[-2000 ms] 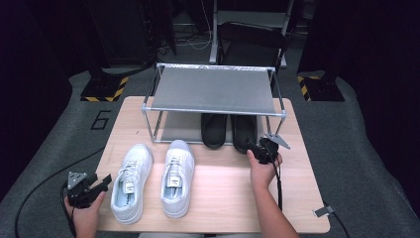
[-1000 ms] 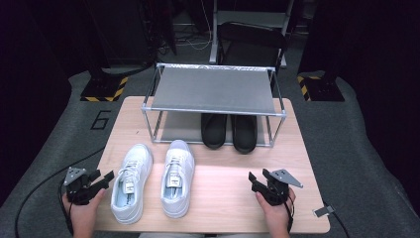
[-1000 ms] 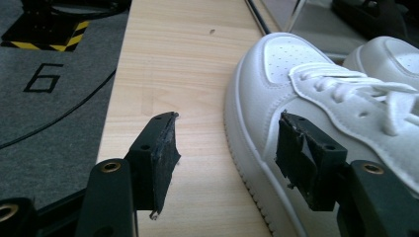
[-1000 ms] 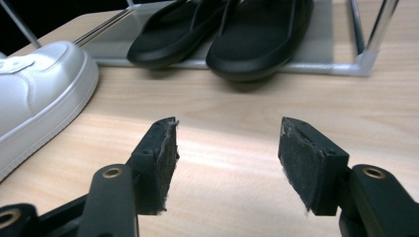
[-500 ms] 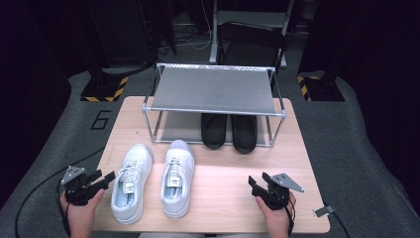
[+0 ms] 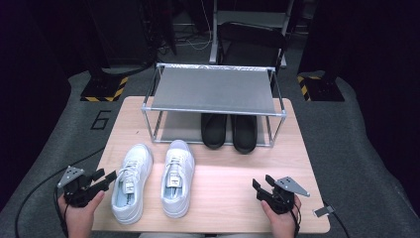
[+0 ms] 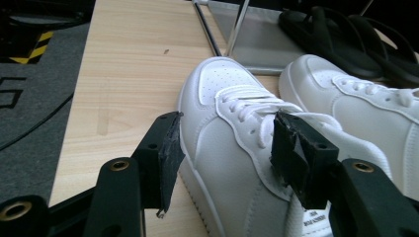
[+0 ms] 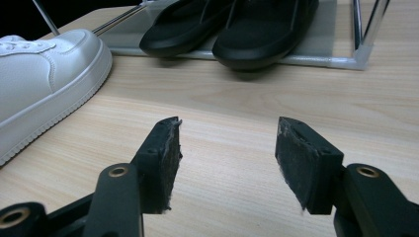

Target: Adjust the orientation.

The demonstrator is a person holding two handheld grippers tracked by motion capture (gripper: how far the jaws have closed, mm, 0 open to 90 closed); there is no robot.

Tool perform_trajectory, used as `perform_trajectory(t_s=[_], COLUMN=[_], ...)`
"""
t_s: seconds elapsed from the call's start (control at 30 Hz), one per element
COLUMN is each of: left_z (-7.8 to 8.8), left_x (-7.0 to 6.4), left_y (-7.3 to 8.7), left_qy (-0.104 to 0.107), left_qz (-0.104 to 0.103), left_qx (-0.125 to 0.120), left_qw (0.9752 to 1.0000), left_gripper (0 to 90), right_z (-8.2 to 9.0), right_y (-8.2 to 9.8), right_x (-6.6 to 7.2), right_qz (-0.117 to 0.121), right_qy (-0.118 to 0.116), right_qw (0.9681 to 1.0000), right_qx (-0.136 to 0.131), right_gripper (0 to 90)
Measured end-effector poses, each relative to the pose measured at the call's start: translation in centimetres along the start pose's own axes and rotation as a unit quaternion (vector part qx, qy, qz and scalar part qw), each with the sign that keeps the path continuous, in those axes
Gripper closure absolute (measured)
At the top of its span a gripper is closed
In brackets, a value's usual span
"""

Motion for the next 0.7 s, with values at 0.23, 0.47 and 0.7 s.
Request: perform_trajectory(t_s=[0.23,0.47,0.7], left_z=[0.6,1.0,-0.1], left_x=[-0.7,-1.5,-2.0], left_y=[-0.2,0.1,1.6], left_qy=[0.007,0.012,0.0], left_qz=[-0.015,-0.018,-0.042], left_qx=[0.005,0.003,0.045], left_qw=[0.9999,0.9997,0.9981], left_gripper=[49.9,50.3,53.4], right_z=[0.1,0.3,0.3], right_y=[0.3,0.3,0.5], right_x=[-0.4,-0.6,-0.9], right_qz=[-0.017,-0.026,-0.034], right_qy=[0.003,0.003,0.002], right_qw=[0.9998,0.9996,0.9994], right_qx=[-0.006,-0.009,-0.009], right_gripper=[40.5,38.3,37.2])
Point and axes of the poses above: each handheld gripper's, and its own axes: z roughly backward along the jaws, y roughly out of its underside, x roughly to its left, the point moved 10 cm from there along -z, roughly forward along the jaws, and after that the axes turned 3 degrees about x, right-handed, at the moved point
